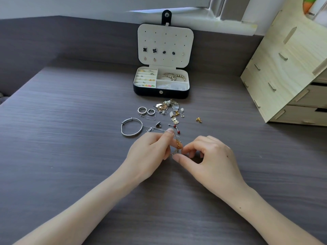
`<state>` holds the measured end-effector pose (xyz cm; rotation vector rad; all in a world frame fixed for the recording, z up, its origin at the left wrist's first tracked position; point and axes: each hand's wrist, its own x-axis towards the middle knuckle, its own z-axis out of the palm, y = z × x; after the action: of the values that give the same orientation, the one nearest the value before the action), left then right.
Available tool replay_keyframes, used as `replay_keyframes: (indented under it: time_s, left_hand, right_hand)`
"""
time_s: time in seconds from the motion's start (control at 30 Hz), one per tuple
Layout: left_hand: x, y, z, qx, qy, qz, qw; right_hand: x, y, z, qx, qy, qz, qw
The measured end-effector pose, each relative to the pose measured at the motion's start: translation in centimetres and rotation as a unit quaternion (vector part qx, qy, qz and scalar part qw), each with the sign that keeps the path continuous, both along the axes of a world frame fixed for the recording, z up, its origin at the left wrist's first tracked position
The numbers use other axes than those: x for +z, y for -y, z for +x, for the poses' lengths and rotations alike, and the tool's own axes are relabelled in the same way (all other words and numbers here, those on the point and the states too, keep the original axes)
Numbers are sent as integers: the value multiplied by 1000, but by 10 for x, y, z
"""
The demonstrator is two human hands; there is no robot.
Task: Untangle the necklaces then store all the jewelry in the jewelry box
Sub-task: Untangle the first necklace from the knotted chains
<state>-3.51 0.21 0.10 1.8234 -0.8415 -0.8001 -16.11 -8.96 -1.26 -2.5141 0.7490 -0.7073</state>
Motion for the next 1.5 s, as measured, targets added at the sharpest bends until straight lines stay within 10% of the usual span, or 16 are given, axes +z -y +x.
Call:
replay_keyframes:
  time_s: [0.97,1.5]
  left_hand:
    - [2,-5,-6,22,65,15,998]
    - [0,-4,-1,17,16,-29,999]
  right_hand:
    - [15,-1,-2,0,55,136,989]
    - [30,2,-4,32,114,383,916]
